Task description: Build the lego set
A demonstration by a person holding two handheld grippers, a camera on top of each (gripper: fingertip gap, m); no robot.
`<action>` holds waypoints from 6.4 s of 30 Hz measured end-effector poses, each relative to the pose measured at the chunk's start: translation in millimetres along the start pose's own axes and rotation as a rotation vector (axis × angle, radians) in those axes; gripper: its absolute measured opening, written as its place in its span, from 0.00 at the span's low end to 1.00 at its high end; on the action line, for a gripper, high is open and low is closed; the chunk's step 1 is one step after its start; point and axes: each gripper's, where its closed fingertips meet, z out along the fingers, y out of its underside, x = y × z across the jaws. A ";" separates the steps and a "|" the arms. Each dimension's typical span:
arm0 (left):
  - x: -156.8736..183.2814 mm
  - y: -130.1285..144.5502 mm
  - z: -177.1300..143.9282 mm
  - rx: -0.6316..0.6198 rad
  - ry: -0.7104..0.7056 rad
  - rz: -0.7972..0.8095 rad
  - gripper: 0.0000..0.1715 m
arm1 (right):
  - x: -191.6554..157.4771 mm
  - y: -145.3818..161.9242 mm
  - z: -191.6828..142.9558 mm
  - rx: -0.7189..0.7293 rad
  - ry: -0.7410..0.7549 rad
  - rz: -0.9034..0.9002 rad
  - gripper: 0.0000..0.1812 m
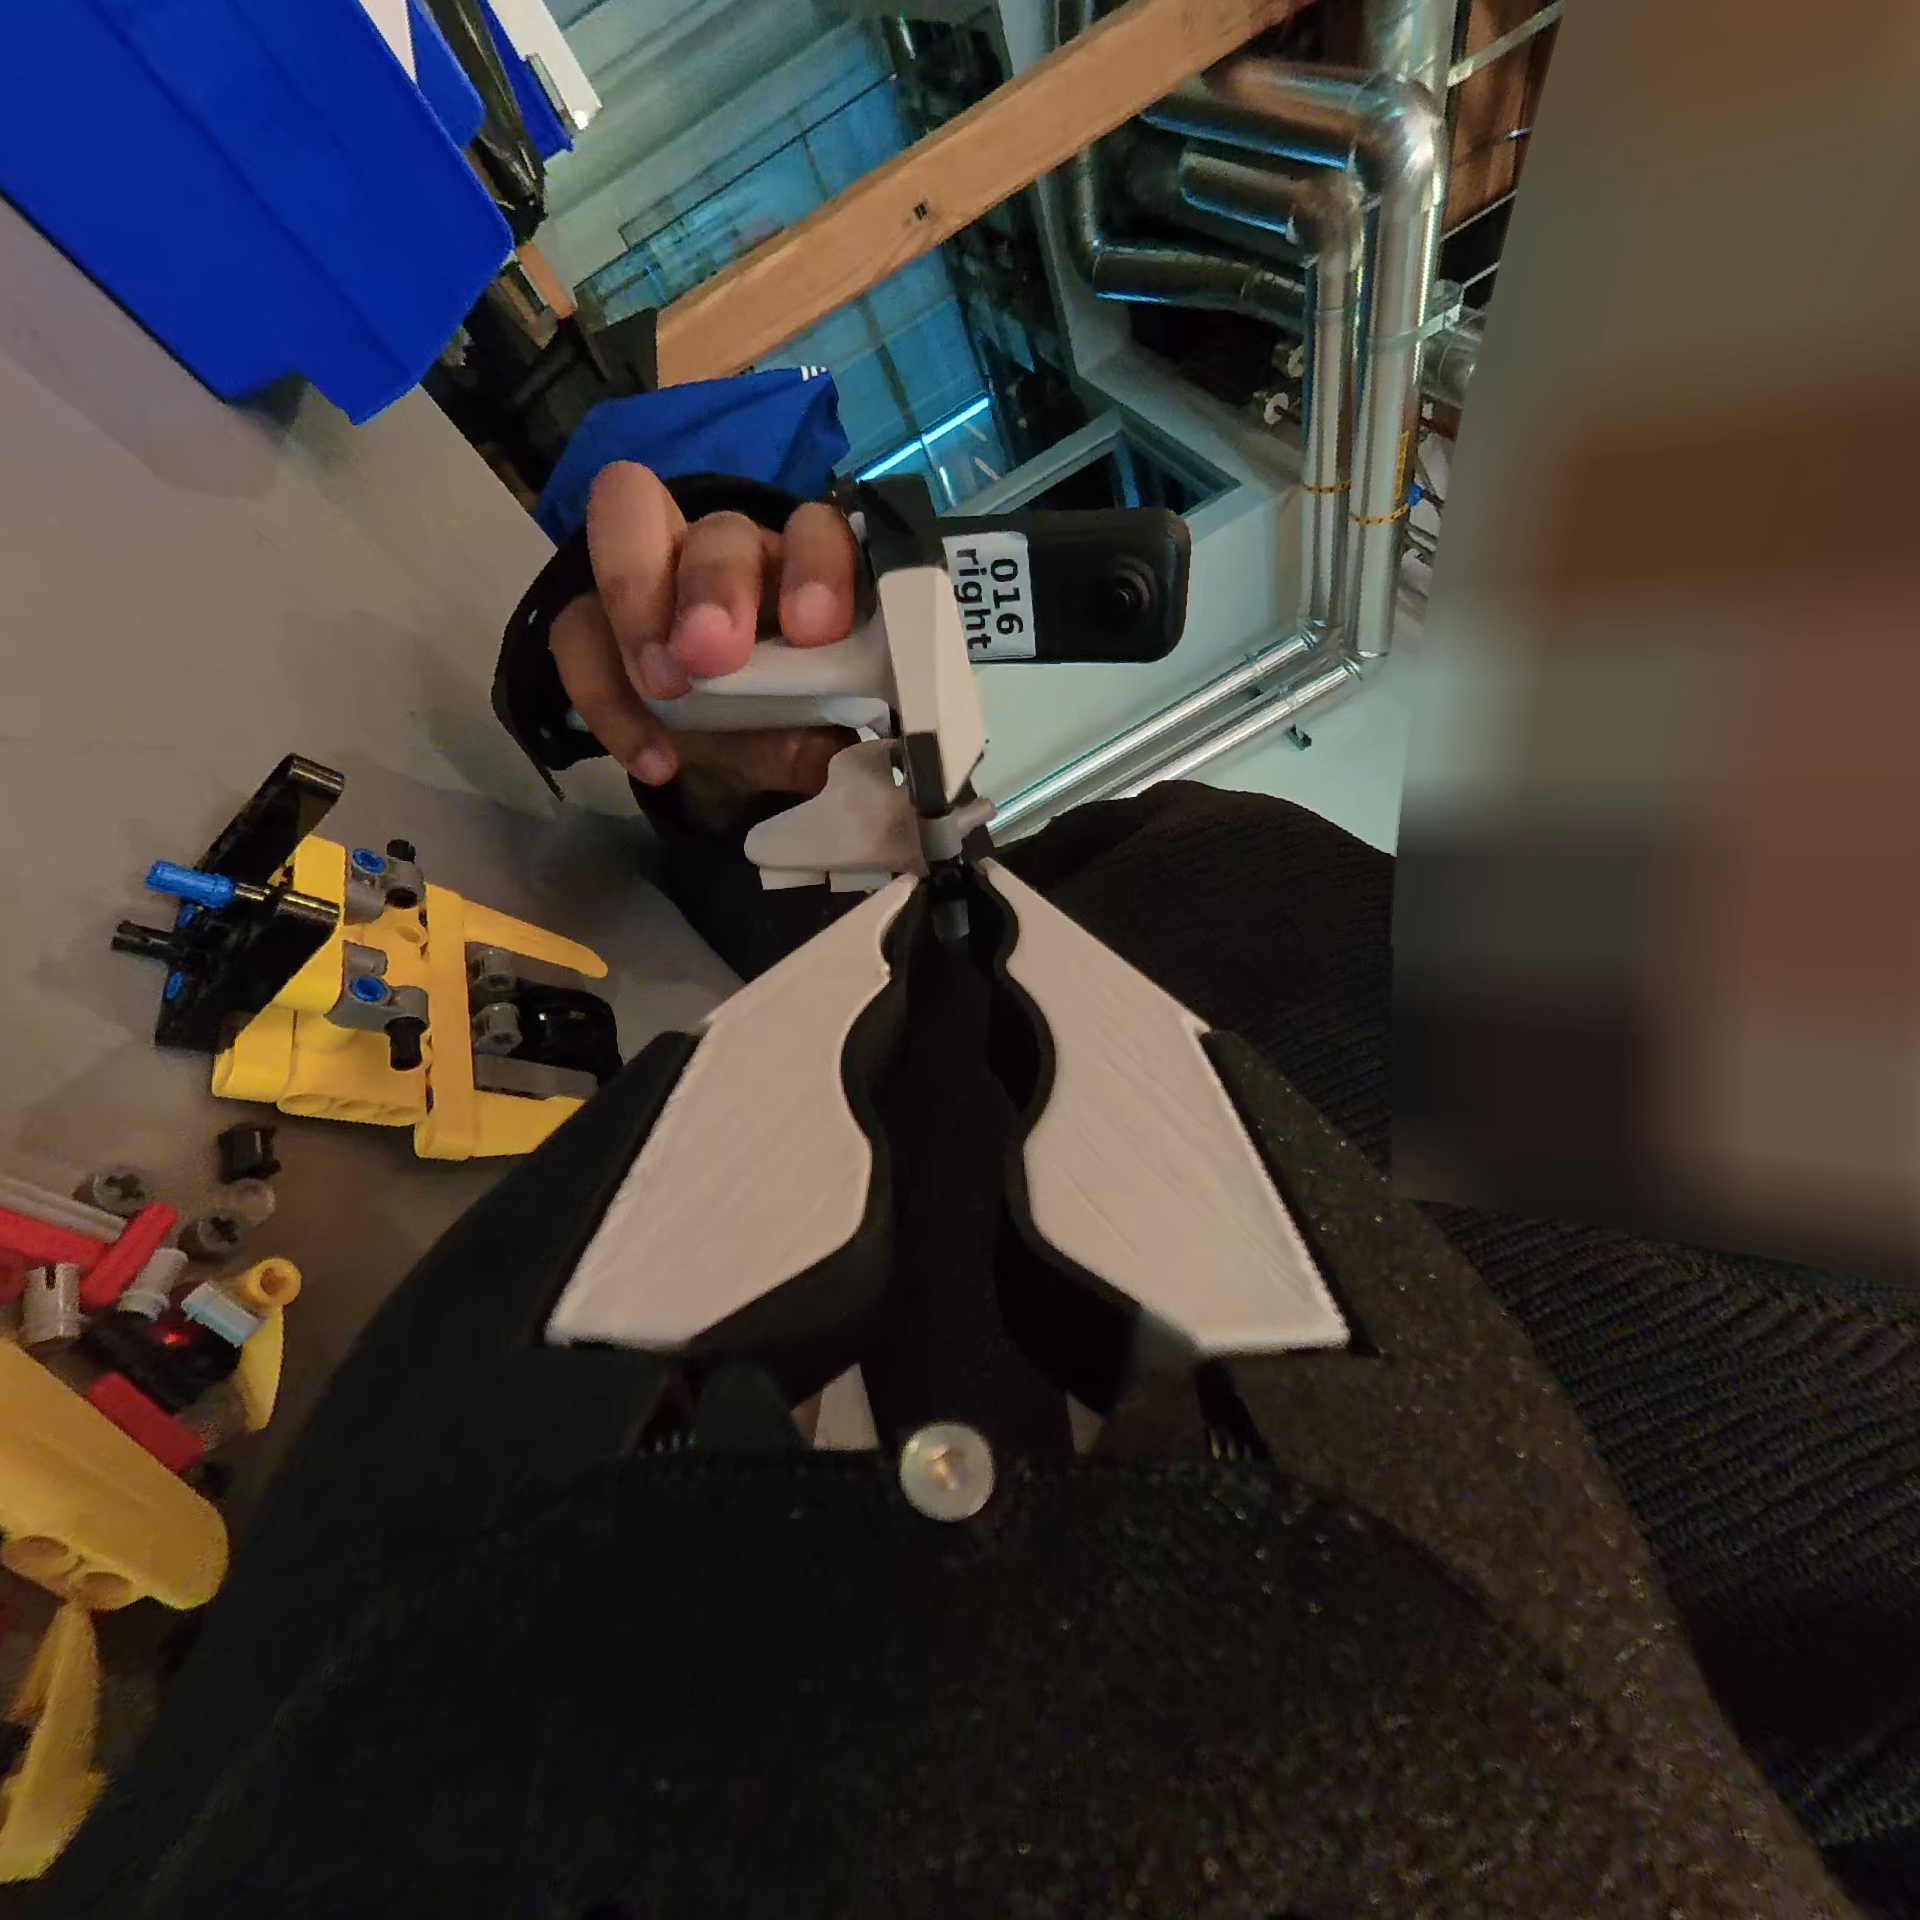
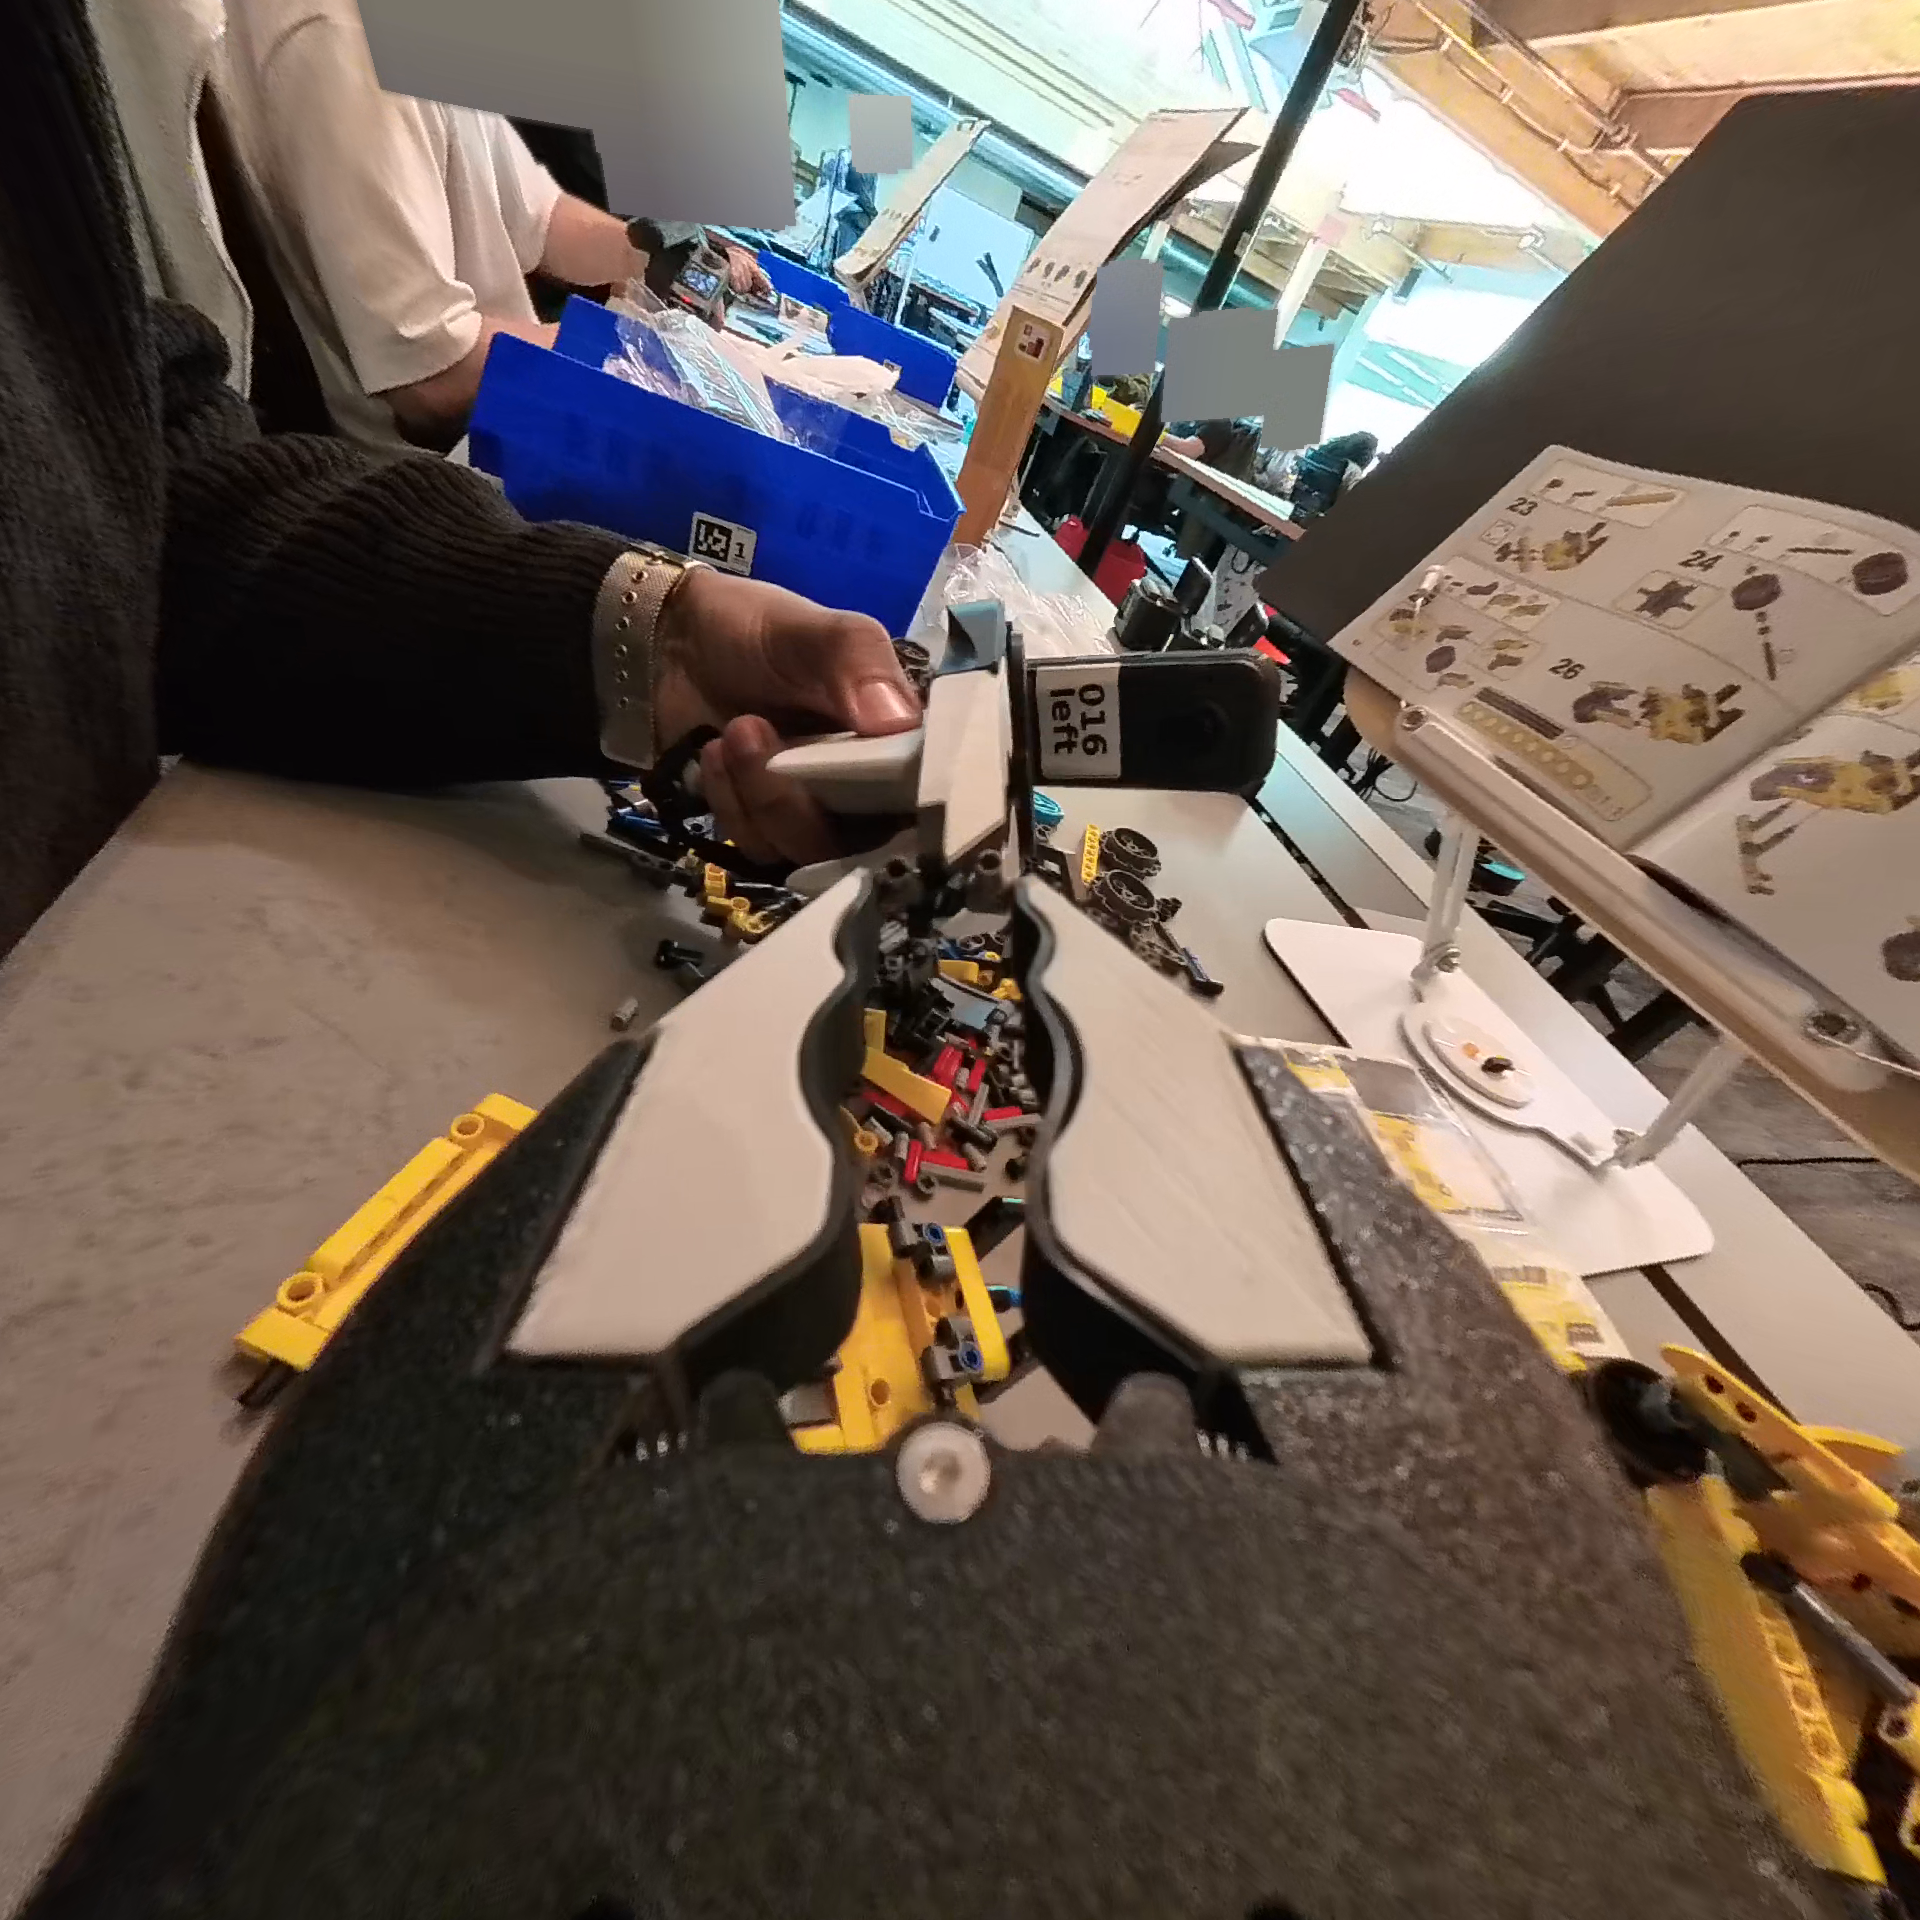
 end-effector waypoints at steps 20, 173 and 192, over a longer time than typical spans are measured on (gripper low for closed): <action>-12.9 -2.4 0.7 -0.070 -0.433 0.486 0.29 | 16.6 5.0 -36.1 -0.077 0.133 0.404 0.13; -84.6 131.6 24.9 -0.611 -0.821 0.761 0.14 | -136.9 92.6 -64.8 -0.754 0.115 0.448 0.13; -82.6 137.0 28.1 -0.631 -0.791 0.798 0.13 | -137.1 91.8 -59.6 -0.723 -0.089 0.394 0.13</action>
